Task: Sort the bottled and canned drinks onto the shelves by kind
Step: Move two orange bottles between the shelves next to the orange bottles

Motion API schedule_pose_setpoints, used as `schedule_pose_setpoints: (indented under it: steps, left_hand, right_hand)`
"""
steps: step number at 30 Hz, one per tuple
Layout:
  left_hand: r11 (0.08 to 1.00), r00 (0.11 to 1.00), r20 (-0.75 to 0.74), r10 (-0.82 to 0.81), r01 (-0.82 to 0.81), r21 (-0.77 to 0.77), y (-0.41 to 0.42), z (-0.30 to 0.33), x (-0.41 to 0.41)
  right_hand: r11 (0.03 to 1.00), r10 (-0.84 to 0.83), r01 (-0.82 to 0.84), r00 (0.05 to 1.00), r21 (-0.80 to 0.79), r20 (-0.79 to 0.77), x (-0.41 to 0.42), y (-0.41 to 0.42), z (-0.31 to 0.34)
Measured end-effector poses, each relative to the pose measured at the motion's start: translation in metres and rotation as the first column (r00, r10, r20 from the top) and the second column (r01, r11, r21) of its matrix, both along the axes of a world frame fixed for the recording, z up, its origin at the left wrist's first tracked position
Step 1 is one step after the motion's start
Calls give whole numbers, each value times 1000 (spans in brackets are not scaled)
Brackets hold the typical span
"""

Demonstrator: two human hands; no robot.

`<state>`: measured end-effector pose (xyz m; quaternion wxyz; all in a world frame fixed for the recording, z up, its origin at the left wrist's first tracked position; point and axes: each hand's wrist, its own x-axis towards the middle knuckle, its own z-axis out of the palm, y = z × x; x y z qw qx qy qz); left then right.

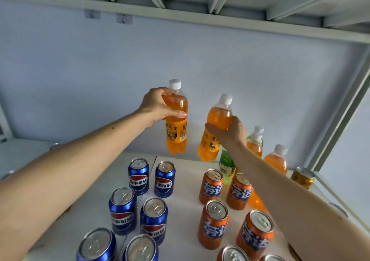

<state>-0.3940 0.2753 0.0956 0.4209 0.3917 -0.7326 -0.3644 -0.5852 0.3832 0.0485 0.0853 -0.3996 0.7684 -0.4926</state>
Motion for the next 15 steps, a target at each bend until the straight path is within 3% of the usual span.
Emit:
schedule_pose_setpoints:
  steps: [6, 15]
  left_hand:
    - [989, 989, -5, -151, 151, -6, 42, 29, 11]
    - [914, 912, 51, -406, 406, 14, 131, 38, 8]
  right_hand:
    - [997, -52, 47, 995, -67, -84, 0, 61, 43]
    - [980, -199, 198, 971, -21, -132, 17, 193, 46]
